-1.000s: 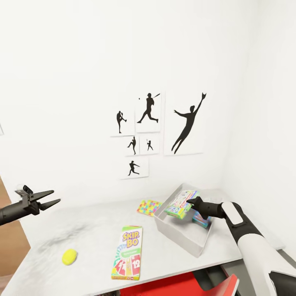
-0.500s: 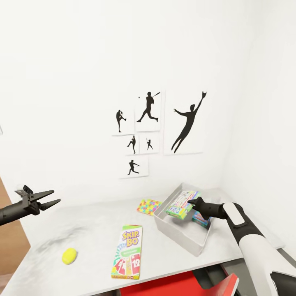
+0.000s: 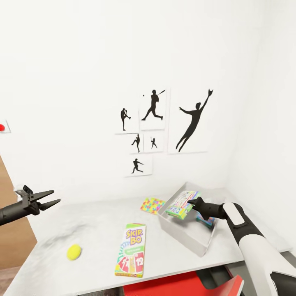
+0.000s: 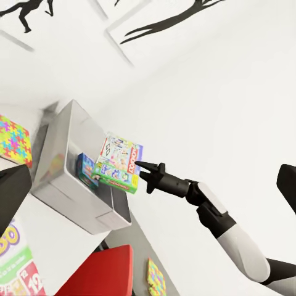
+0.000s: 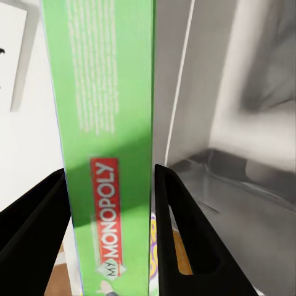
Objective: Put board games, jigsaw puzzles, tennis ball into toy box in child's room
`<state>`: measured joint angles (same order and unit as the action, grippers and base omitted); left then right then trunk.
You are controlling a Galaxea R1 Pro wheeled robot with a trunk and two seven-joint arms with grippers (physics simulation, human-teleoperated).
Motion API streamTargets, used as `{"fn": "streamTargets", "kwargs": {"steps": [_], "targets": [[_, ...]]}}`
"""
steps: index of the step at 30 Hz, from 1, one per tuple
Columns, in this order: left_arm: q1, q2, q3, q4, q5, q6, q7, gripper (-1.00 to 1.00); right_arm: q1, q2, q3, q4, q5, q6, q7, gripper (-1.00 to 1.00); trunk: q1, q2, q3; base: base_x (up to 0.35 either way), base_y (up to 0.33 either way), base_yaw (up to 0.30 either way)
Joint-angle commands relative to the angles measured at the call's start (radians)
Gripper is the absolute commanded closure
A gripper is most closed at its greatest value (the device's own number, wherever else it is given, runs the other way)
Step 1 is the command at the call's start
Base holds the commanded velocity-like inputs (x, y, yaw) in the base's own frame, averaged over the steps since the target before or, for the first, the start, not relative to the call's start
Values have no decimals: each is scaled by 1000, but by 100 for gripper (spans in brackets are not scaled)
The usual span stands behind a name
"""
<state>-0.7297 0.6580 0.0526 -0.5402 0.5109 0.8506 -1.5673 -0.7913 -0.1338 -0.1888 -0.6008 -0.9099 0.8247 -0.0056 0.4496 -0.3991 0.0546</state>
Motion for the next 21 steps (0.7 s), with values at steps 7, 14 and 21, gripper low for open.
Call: {"fn": "streamTargets", "kwargs": {"steps": [7, 14, 21], "targets": [[0, 0, 0, 0, 0, 10, -4, -100, 1, -3, -4, 0, -2, 3, -1, 100, 0, -1, -4, 0, 0, 42], [0, 0, 0, 0, 0, 10, -4, -100, 1, -4, -4, 0, -4, 4, -1, 100, 0, -1, -8, 0, 0, -92], [-1, -1, 0, 0, 0, 10, -4, -100, 1, -3, -5, 1, -4, 4, -2, 100, 0, -1, -14, 0, 0, 2]]}}
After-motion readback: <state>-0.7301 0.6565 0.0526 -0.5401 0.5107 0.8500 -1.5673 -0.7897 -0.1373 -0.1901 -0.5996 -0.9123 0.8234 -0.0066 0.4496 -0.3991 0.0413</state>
